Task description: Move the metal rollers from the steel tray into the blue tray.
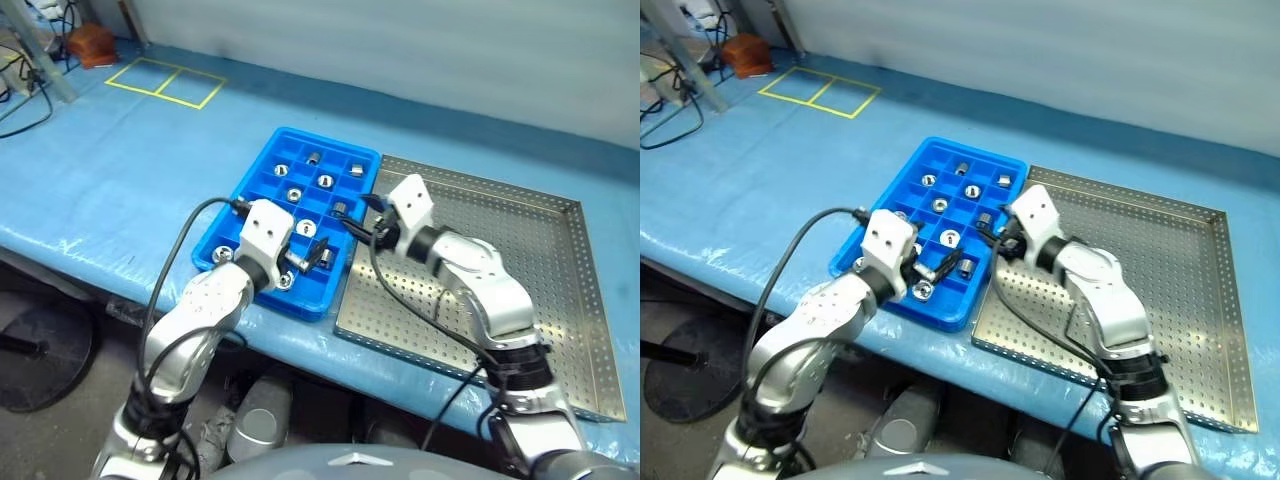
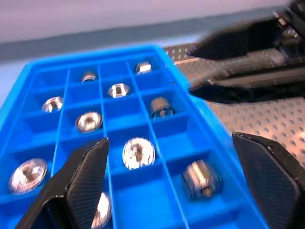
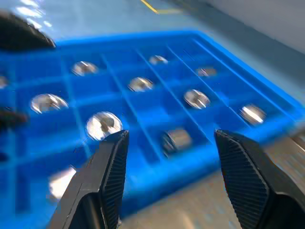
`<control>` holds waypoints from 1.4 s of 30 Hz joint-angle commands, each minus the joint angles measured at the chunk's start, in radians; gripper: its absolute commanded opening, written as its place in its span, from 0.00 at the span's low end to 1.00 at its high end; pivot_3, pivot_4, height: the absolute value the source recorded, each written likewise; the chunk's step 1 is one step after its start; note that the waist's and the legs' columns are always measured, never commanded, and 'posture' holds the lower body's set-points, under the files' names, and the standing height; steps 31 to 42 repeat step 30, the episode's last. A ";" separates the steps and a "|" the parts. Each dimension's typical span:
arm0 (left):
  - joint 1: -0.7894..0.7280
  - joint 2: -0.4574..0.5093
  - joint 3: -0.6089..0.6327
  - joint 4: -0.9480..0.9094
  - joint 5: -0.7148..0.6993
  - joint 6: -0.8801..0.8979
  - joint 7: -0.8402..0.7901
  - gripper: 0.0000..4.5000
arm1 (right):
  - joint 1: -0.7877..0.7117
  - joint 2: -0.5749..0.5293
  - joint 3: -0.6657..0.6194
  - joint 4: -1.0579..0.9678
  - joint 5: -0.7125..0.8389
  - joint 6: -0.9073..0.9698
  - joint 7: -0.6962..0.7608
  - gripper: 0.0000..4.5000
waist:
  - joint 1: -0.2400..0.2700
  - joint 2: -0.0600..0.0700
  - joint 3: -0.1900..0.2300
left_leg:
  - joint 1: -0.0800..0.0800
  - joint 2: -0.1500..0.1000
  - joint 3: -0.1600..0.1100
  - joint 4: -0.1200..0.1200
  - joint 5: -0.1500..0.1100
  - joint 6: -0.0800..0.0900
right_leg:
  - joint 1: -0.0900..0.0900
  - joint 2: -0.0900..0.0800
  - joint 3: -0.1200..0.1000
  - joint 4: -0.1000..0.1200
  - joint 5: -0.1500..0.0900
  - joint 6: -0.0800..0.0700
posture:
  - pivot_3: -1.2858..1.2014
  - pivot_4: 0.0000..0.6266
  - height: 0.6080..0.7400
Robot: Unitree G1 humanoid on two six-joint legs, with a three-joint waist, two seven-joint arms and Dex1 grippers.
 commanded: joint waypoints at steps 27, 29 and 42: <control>-0.145 -0.033 -0.034 0.293 0.021 -0.209 -0.300 1.00 | 0.242 -0.170 -0.232 -0.148 0.184 0.005 0.108 0.99 | -0.278 0.000 0.000 | 0.010 -0.003 0.000 0.007 -0.002 0.009 | 0.014 -0.001 0.006 0.001 -0.001 0.007 | 0.55 0.24 1.00; -0.148 -0.036 -0.030 0.295 0.025 -0.212 -0.295 1.00 | 0.242 -0.169 -0.228 -0.147 0.182 0.004 0.105 0.99 | -0.278 0.000 0.000 | 0.010 -0.003 0.000 0.007 -0.002 0.009 | 0.014 -0.001 0.006 0.001 -0.001 0.007 | 0.55 0.24 1.00; -0.150 -0.036 -0.028 0.297 0.025 -0.212 -0.293 1.00 | 0.241 -0.169 -0.226 -0.147 0.182 0.005 0.104 0.99 | -0.278 0.000 0.000 | 0.010 -0.003 0.000 0.007 -0.002 0.009 | 0.014 -0.001 0.006 0.001 -0.001 0.007 | 0.55 0.24 1.00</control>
